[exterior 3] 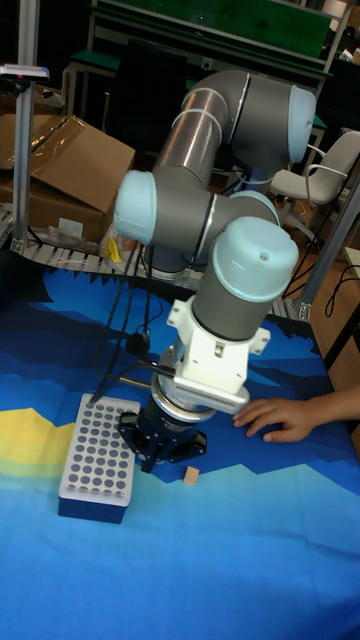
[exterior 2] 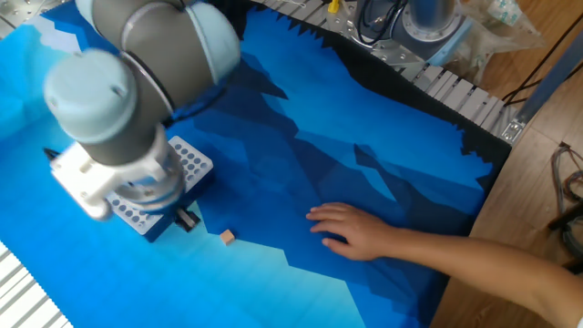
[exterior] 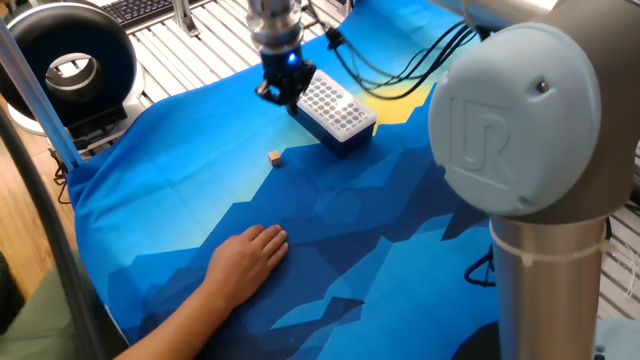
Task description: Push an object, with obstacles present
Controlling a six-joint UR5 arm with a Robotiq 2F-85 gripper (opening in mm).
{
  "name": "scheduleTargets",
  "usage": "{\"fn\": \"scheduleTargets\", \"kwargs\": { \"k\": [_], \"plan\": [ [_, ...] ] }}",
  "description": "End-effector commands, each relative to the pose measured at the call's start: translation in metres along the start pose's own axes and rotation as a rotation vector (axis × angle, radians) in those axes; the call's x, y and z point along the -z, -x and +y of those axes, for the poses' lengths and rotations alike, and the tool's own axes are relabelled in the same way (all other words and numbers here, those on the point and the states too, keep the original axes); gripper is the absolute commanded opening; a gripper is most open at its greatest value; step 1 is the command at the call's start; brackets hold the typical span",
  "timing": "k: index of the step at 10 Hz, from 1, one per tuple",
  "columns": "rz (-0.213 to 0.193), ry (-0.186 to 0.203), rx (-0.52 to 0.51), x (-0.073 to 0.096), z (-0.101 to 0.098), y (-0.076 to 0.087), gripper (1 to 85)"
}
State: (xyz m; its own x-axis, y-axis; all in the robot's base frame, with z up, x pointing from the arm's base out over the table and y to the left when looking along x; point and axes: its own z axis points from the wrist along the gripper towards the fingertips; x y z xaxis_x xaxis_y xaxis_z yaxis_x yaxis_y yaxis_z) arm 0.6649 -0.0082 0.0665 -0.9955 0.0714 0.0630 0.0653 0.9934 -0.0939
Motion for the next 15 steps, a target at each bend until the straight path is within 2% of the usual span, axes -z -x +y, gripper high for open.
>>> {"fn": "scheduleTargets", "kwargs": {
  "k": [1, 3, 5, 6, 7, 8, 9, 10, 11, 12, 15],
  "plan": [
    [0.011, -0.028, 0.034, 0.018, -0.049, 0.003, 1.0],
    [0.007, -0.040, 0.043, 0.020, -0.065, 0.001, 1.0],
    [-0.019, -0.058, 0.090, 0.010, -0.089, 0.011, 1.0],
    [-0.023, -0.042, 0.099, 0.003, -0.094, 0.013, 1.0],
    [-0.022, -0.039, 0.088, 0.003, -0.093, 0.012, 1.0],
    [-0.021, 0.001, 0.069, 0.004, -0.077, 0.012, 1.0],
    [-0.025, -0.008, 0.052, 0.004, -0.080, 0.013, 1.0],
    [-0.048, -0.009, 0.064, 0.004, -0.080, 0.019, 1.0],
    [-0.114, 0.023, 0.105, 0.006, -0.070, 0.036, 1.0],
    [-0.159, 0.074, 0.124, 0.008, -0.056, 0.046, 1.0],
    [-0.150, 0.088, 0.152, 0.008, -0.052, 0.044, 1.0]
  ]
}}
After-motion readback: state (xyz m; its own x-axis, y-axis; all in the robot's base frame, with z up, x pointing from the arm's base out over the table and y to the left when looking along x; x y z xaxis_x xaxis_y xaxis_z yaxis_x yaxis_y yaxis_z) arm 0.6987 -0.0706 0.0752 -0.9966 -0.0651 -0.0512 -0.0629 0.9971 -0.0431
